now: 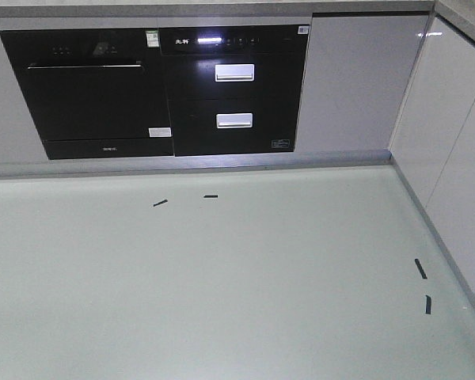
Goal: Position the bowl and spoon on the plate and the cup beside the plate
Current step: 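Drive the base toward the counter with both grippers held closed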
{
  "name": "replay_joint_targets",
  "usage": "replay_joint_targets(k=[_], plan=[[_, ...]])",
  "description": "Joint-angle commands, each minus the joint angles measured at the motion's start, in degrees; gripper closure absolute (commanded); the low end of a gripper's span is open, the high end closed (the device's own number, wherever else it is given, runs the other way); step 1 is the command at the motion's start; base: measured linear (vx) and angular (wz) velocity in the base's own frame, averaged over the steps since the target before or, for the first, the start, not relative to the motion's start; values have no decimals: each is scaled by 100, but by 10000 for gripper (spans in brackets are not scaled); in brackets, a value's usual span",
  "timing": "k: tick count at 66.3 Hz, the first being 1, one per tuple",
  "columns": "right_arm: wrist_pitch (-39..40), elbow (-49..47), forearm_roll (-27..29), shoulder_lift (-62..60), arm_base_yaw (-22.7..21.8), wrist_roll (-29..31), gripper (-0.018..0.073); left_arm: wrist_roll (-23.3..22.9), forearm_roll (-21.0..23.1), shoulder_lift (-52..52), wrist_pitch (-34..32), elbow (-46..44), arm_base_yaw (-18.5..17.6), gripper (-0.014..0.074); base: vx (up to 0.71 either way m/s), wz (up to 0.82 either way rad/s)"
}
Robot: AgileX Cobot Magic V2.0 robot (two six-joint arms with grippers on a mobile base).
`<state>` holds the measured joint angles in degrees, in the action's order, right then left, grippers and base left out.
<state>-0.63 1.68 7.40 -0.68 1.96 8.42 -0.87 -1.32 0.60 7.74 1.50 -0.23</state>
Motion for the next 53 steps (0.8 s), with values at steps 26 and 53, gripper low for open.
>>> replay_joint_targets(k=[26,53], plan=[[424,45,-39,-56,-28,23,563,-54,48,81,-399,148,-6,602,0,0],[424,45,-39,-56,-28,23,563,-54,48,81,-399,148,-6,602,0,0]])
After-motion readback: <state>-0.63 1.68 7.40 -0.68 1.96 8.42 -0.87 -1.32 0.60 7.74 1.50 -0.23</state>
